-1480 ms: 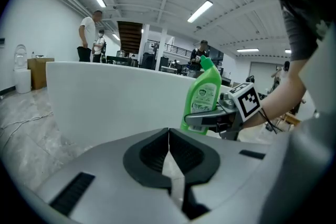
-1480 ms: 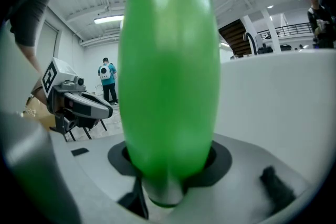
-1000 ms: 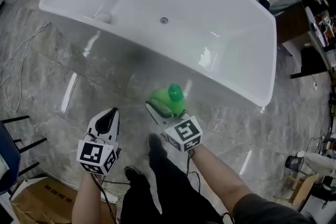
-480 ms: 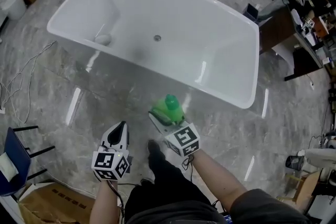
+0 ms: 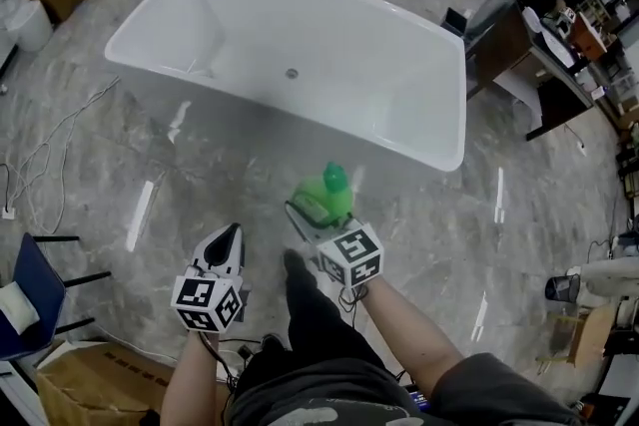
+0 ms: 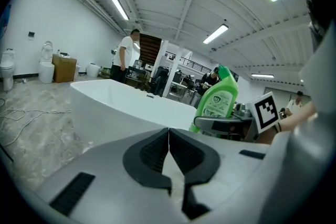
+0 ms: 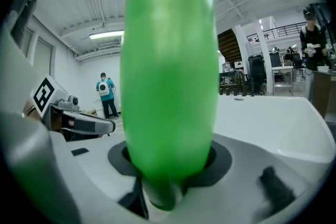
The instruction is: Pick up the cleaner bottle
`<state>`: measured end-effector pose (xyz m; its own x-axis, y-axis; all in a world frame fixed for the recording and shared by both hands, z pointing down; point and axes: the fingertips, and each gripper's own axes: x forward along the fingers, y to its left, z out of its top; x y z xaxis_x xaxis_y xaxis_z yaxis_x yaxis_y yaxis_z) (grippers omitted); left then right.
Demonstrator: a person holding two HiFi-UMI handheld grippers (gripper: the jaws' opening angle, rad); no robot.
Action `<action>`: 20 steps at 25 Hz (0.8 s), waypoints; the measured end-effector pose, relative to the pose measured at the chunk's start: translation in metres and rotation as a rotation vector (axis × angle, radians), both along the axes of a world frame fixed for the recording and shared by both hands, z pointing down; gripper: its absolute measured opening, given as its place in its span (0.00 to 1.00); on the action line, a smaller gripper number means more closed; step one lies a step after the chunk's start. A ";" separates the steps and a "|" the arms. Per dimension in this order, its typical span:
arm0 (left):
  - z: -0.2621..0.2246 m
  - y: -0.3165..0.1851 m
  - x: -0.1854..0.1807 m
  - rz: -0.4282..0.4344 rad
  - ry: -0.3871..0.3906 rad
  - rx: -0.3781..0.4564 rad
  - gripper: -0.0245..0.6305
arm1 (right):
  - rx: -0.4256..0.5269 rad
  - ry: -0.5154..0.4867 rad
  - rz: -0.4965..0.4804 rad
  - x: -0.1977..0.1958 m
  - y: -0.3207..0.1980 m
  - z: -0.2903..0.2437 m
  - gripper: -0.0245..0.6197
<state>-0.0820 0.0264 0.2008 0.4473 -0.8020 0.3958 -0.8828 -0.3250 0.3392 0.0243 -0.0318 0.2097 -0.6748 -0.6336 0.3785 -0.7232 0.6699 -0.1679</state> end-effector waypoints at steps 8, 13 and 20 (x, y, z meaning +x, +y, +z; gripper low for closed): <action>-0.039 0.074 -0.003 0.044 0.006 0.043 0.06 | 0.012 0.013 0.057 0.000 0.083 -0.037 0.34; -0.045 0.116 0.002 0.110 0.009 0.046 0.06 | 0.018 0.026 0.083 -0.004 0.131 -0.053 0.34; -0.055 0.160 0.007 0.153 0.023 0.041 0.06 | 0.013 0.027 0.108 -0.001 0.189 -0.070 0.34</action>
<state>-0.0748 0.1865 0.1455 0.5744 -0.7389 0.3522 -0.8139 -0.4694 0.3424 0.0236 0.1571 0.1393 -0.5916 -0.7072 0.3871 -0.7956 0.5897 -0.1387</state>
